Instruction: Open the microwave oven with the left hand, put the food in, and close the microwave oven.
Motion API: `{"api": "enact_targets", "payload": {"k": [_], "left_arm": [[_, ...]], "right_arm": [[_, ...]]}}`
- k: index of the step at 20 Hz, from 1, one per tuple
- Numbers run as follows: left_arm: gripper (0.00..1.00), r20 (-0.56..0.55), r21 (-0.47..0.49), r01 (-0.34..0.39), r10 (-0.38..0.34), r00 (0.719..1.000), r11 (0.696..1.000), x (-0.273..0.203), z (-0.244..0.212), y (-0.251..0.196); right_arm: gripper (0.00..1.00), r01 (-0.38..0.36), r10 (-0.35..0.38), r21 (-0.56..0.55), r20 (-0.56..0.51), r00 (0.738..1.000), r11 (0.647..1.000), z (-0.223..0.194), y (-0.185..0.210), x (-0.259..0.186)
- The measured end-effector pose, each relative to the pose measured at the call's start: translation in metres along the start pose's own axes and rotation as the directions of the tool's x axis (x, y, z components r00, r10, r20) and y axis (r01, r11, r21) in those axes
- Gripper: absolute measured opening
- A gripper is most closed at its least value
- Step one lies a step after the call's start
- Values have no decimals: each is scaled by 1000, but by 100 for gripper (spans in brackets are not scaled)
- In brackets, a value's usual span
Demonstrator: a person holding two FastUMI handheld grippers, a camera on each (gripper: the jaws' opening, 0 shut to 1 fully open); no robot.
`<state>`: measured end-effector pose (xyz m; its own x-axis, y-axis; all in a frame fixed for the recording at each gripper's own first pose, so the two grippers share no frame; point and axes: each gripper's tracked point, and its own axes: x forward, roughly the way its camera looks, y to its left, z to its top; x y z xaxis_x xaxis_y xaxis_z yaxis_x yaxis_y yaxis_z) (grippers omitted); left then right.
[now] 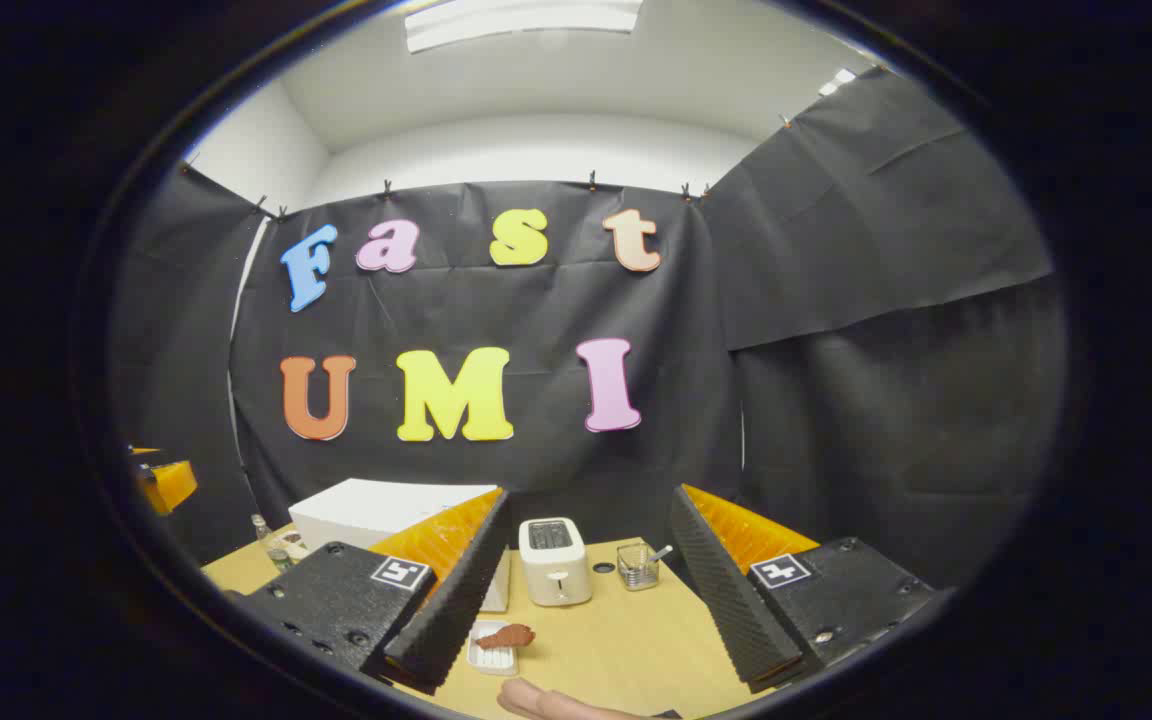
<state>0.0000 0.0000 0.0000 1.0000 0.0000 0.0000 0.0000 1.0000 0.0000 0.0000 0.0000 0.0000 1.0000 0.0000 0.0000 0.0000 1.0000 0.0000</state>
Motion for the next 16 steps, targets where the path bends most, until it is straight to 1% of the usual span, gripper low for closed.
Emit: {"api": "enact_targets", "payload": {"k": [1, 2, 3, 4, 10, 13, 14, 16], "left_arm": [[92, 2, -3, 5, -5, 1000, 1000, -2, -1, -1], [92, 8, -2, 3, -3, 1000, 1000, -2, 0, 0], [92, 12, 4, -4, 4, 1000, 1000, -2, 3, 2], [92, 15, 11, -8, 8, 1000, 1000, -3, 3, 4], [92, 12, 11, 2, -2, 1000, 1000, -6, 1, 1], [92, 22, 1, -13, 13, 1000, 1000, -3, 1, 4], [92, 17, -1, -5, 5, 1000, 1000, -1, -2, 0], [92, 8, 8, 1, -1, 1000, 1000, 4, -10, -4]], "right_arm": [[92, -1, 1, -1, -7, 1000, 1000, -1, 0, 0], [92, -5, 5, 0, -9, 1000, 1000, -3, 0, 0], [100, -5, 5, 3, -9, 1000, 1000, -3, 0, 0], [92, -2, 2, 4, -10, 1000, 1000, -3, -2, 0], [92, -7, 7, 2, 0, 1000, 1000, -2, -4, -3], [92, -9, 9, 6, 7, 1000, 1000, -1, -6, -5], [100, -9, 9, 8, 8, 1000, 1000, -3, -6, -5], [100, -7, 7, 20, 3, 1000, 1000, -6, -9, -5]]}}
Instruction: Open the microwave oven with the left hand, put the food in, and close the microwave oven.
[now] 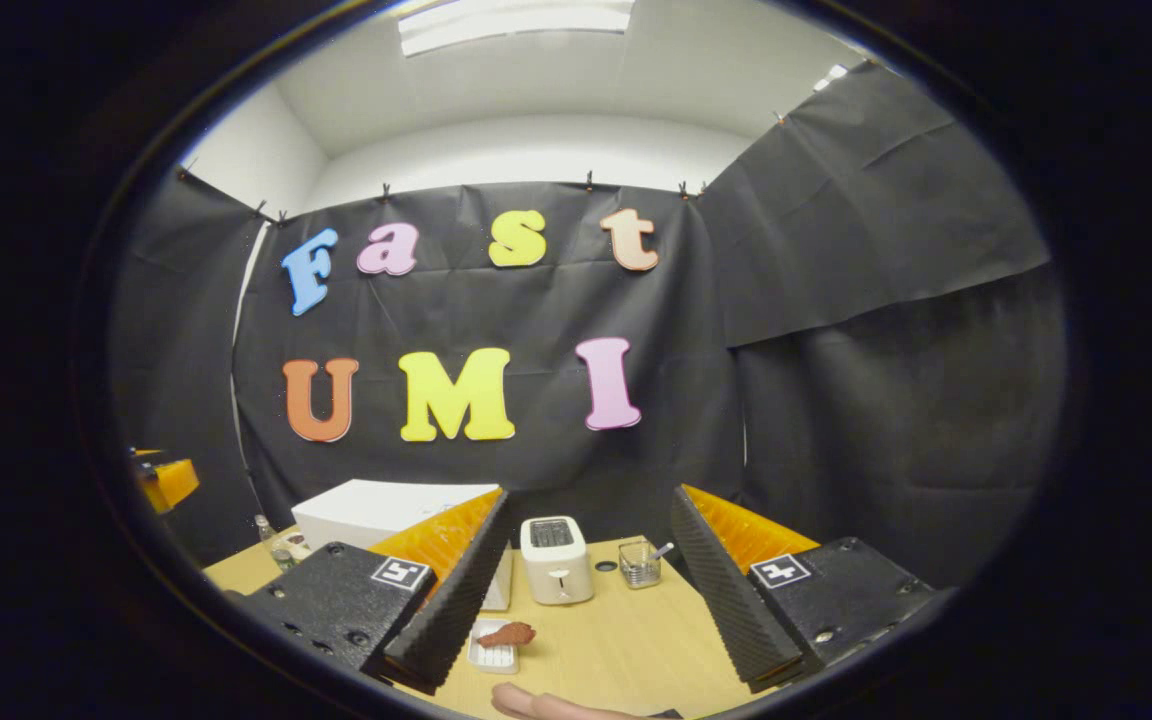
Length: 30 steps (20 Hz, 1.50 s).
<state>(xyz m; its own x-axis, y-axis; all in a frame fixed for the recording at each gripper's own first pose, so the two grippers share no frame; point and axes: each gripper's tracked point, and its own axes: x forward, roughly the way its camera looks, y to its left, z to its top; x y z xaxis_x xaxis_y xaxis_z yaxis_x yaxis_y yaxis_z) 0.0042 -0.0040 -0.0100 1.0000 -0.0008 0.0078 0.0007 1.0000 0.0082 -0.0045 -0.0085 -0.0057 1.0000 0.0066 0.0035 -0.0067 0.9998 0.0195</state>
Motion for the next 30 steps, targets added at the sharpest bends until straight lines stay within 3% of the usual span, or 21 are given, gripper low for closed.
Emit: {"api": "enact_targets", "payload": {"k": [4, 5, 7, 8, 11, 12, 13, 15, 16, 20, 21, 23, 24, 25, 26, 27, 28, 30], "left_arm": [[92, -27, 14, 5, -4, 1000, 1000, 19, -22, -13], [92, -35, 5, 3, -2, 999, 1000, 25, -29, -16], [92, -45, -21, 16, -17, 999, 1000, 43, -42, -28], [92, -49, -34, 25, -26, 998, 999, 52, -49, -34], [92, -35, -65, 47, -49, 998, 997, 81, -67, -50], [92, -39, -74, 56, -59, 998, 996, 91, -77, -55], [92, -52, -81, 62, -67, 996, 995, 102, -89, -61], [92, -85, -85, 81, -89, 992, 993, 121, -113, -75], [92, -97, -75, 89, -96, 991, 993, 131, -123, -81], [92, -125, -20, 110, -112, 986, 994, 166, -162, -103], [92, -129, -20, 115, -116, 985, 993, 175, -171, -109], [92, -162, -28, 122, -125, 979, 992, 189, -195, -119], [92, -182, -37, 124, -128, 975, 992, 196, -207, -125], [92, -195, -39, 136, -141, 971, 990, 202, -218, -131], [92, -205, -27, 140, -142, 968, 990, 210, -227, -137], [92, -212, -8, 131, -129, 969, 991, 218, -235, -138], [92, -219, 1, 128, -125, 968, 992, 228, -244, -140], [92, -229, -3, 134, -131, 965, 991, 242, -258, -149]], "right_arm": [[100, -10, 10, 14, -6, 1000, 1000, -7, 1, 4], [92, -12, 12, 5, -8, 1000, 1000, -11, 1, 4], [92, -21, 20, -16, -19, 1000, 1000, -19, 2, 5], [100, -28, 28, -26, -28, 999, 999, -23, 3, 4], [100, -44, 42, -36, -52, 998, 998, -32, 2, 4], [92, -47, 45, -31, -51, 998, 998, -33, 2, 3], [100, -47, 46, -24, -45, 998, 999, -32, 2, 4], [100, -54, 53, -18, -42, 998, 998, -33, 2, 5], [92, -59, 58, -18, -40, 998, 998, -35, 3, 6], [92, -71, 70, -36, -43, 997, 997, -42, 8, 13], [100, -80, 78, -37, -47, 996, 996, -45, 11, 15], [100, -100, 99, -28, -51, 994, 995, -49, 16, 19], [92, -109, 108, -22, -52, 993, 994, -51, 18, 21], [100, -116, 115, -18, -52, 992, 993, -51, 19, 23], [92, -120, 119, -17, -52, 992, 993, -54, 18, 26], [92, -121, 120, -18, -50, 992, 993, -56, 17, 29], [100, -118, 117, -20, -44, 992, 993, -58, 15, 32], [100, -117, 115, -49, -28, 993, 992, -61, 10, 40]]}}
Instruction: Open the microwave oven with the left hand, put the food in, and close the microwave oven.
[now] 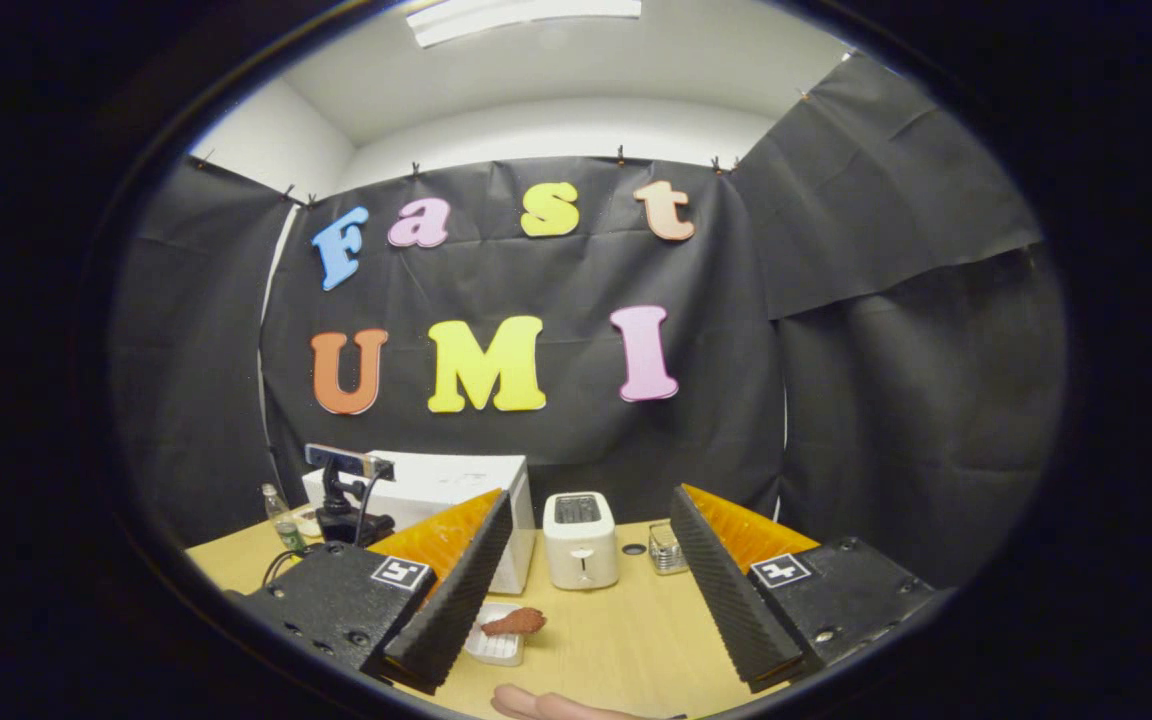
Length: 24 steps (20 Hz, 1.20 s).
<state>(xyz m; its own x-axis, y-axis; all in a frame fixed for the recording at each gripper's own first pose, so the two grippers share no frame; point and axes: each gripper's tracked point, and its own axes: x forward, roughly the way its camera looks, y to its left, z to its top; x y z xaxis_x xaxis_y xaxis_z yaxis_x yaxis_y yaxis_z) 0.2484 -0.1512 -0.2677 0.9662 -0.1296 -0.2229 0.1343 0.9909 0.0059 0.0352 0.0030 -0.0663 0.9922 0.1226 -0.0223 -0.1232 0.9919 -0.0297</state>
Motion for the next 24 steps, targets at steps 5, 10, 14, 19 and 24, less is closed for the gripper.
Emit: {"api": "enact_targets", "payload": {"k": [5, 10, 14, 19, 24], "left_arm": [[85, 28, -9, 29, -28, 999, 1000, 34, -6, -18], [29, -15, -21, -46, 46, 999, 999, 38, -14, -10], [13, -37, -68, -12, 10, 999, 998, 34, -21, -11], [13, -21, -83, 20, -22, 1000, 996, 13, -16, -10], [13, -8, -75, 83, -84, 996, 994, -44, -30, 1]], "right_arm": [[100, 35, -35, -41, -4, 999, 999, -15, -25, 13], [100, 59, -60, -49, -22, 998, 997, -27, -43, 16], [92, 82, -84, -61, -28, 996, 995, -27, -50, 5], [100, 86, -85, -70, 15, 996, 994, -10, -50, -17], [92, 65, -64, -51, 25, 998, 997, -6, -38, -32]]}}
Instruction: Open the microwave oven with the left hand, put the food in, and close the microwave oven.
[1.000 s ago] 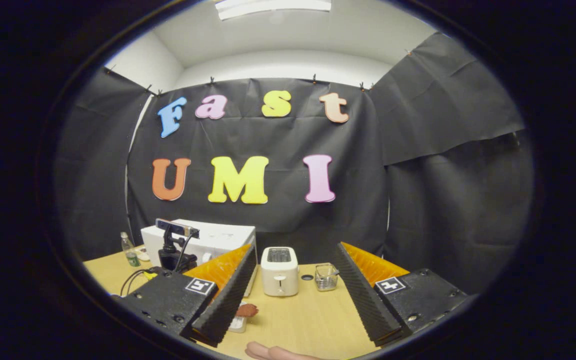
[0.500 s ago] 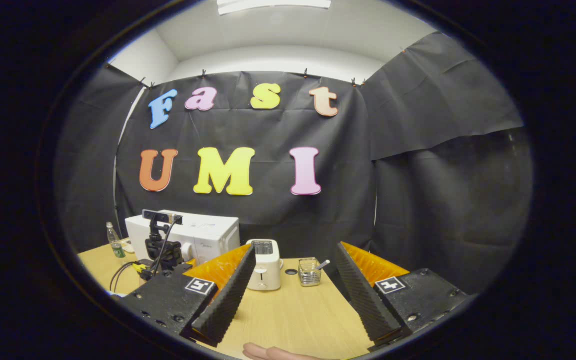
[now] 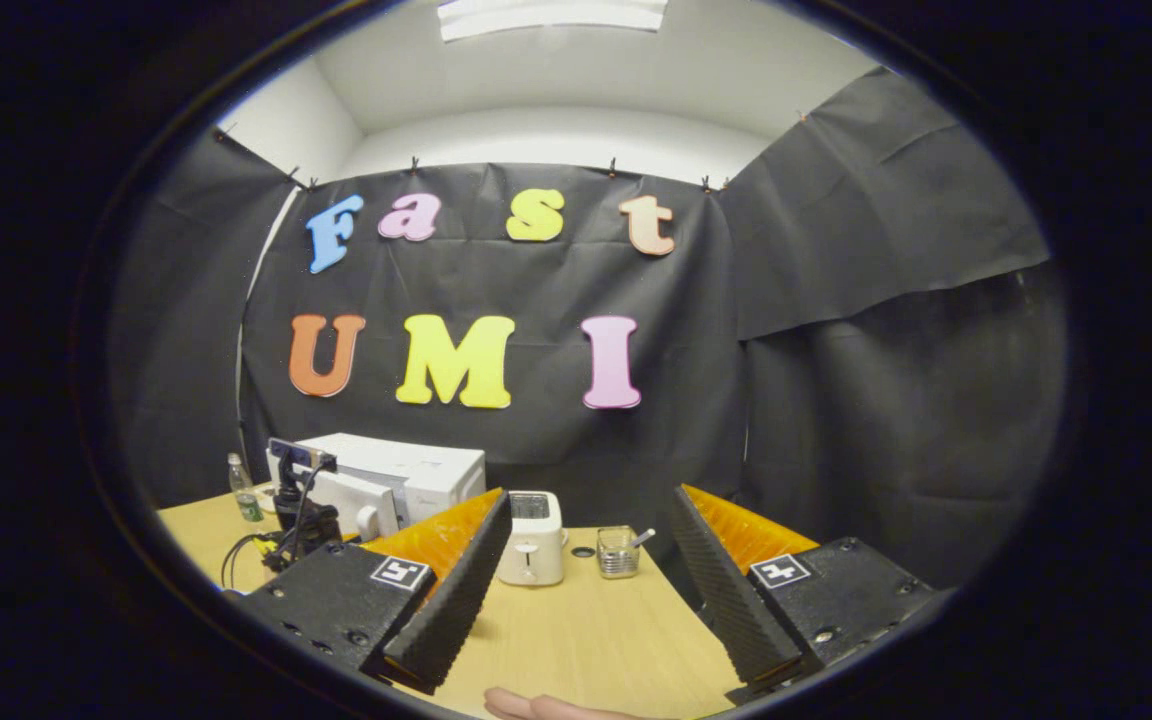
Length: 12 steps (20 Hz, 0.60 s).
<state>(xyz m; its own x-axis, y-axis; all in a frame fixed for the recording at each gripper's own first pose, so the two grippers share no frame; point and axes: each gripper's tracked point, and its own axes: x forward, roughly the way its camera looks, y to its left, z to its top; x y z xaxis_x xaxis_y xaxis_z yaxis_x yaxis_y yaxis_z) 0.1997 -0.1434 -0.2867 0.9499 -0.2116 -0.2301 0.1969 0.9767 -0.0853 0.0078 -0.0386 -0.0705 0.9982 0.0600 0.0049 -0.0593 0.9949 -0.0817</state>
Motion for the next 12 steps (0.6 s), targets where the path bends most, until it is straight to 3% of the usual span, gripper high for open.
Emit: {"api": "enact_targets", "payload": {"k": [6, 7, 8, 9, 10, 12], "left_arm": [[13, -5, 6, 23, -23, 1000, 1000, -57, -7, 21], [13, -5, 12, 27, -27, 1000, 1000, -66, -8, 25], [13, -8, 17, 34, -34, 999, 999, -74, -10, 29], [13, -15, 12, 38, -38, 999, 999, -83, -12, 34], [13, -17, 5, 39, -39, 999, 999, -93, -14, 41], [16, -14, 13, 37, -37, 999, 999, -111, -14, 53]], "right_arm": [[92, -31, 31, 35, -9, 999, 999, 0, 21, -20], [100, -31, 32, 34, -6, 999, 999, 0, 22, -24], [92, -33, 33, 31, -3, 999, 999, 1, 25, -28], [92, -36, 36, 26, -4, 999, 999, 0, 29, -31], [100, -40, 40, 23, -8, 999, 999, -1, 32, -34], [100, -56, 56, 20, -13, 998, 998, -4, 41, -39]]}}
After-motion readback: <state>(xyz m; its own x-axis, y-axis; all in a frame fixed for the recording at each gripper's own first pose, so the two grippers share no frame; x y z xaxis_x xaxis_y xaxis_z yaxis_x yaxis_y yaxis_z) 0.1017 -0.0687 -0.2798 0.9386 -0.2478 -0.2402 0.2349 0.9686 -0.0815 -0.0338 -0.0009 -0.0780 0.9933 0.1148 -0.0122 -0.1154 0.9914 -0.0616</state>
